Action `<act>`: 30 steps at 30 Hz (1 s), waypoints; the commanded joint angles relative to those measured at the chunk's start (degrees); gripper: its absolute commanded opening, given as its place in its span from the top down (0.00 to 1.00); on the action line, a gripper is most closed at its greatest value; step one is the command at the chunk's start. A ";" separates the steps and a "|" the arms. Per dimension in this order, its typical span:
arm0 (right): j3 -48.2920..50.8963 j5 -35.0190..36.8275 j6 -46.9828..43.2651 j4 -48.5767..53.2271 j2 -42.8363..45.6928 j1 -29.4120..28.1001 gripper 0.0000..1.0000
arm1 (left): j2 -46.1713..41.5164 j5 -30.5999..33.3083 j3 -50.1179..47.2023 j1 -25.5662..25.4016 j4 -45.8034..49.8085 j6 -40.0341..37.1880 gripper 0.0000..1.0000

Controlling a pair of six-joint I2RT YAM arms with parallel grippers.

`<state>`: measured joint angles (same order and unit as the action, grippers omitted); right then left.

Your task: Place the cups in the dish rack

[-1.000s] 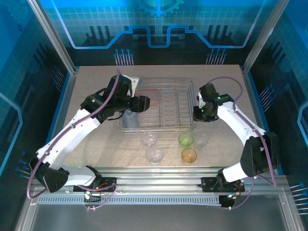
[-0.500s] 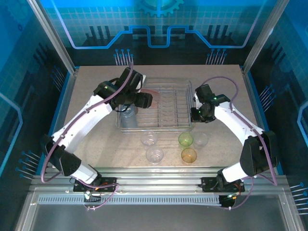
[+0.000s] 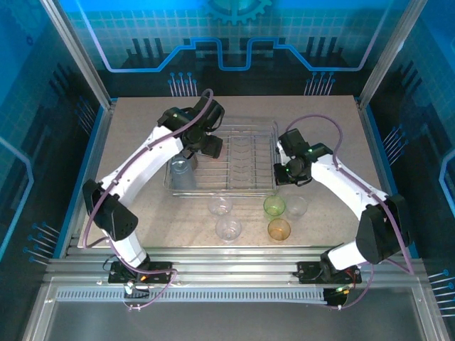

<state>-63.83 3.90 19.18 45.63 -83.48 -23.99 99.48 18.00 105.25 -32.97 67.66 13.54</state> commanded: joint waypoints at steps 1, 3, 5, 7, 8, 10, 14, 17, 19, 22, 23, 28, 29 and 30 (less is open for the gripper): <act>3.39 -2.27 -1.96 3.15 -0.38 -2.17 1.00 | 2.07 3.62 3.93 -0.51 4.46 0.45 0.63; 3.78 -2.19 -2.02 3.16 -0.02 -2.49 1.00 | 3.76 3.93 5.68 -0.45 5.75 0.45 0.63; 4.20 -2.07 -2.35 3.24 0.29 -2.94 1.00 | 5.75 4.05 7.83 -0.46 7.38 0.35 0.63; 4.52 -1.82 -2.70 3.39 0.51 -3.22 1.00 | 7.49 4.45 9.65 -0.50 8.54 0.27 0.63; 4.67 -1.74 -2.94 3.42 0.64 -3.41 1.00 | 8.35 4.59 10.60 -0.46 9.09 0.14 0.64; 4.91 -1.65 -3.51 3.49 0.91 -3.91 1.00 | 9.84 5.23 12.00 -0.51 9.85 -0.17 0.64; 5.25 -1.14 -4.71 3.63 1.38 -5.28 1.00 | 12.06 6.49 14.36 -0.51 10.96 -0.88 0.64; 5.47 -0.58 -5.28 4.07 1.48 -6.25 1.00 | 13.22 7.13 15.47 -0.50 11.17 -1.31 0.64; 5.81 -0.24 -5.62 4.21 1.72 -6.78 1.00 | 13.91 7.40 16.26 -0.49 11.22 -1.57 0.64; 6.22 0.51 -5.73 4.64 2.21 -7.56 1.00 | 14.88 7.75 17.63 -0.50 11.44 -1.82 0.64; 6.37 0.71 -5.73 4.78 2.43 -7.66 1.00 | 15.19 7.91 18.07 -0.51 11.52 -2.00 0.64; 7.10 0.97 -5.82 5.33 3.74 -8.03 1.00 | 16.44 8.82 19.28 -0.40 11.66 -2.72 0.64; 7.22 1.06 -5.91 5.46 3.98 -8.04 1.00 | 16.74 9.06 19.60 -0.42 11.70 -2.82 0.63; 7.39 1.21 -5.75 5.54 4.27 -8.06 1.00 | 16.95 9.15 19.73 -0.36 11.77 -2.90 0.64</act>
<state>-59.48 7.49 16.43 43.66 -79.00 -30.39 115.11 25.04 122.72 -33.04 77.95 11.88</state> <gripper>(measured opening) 0.064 0.685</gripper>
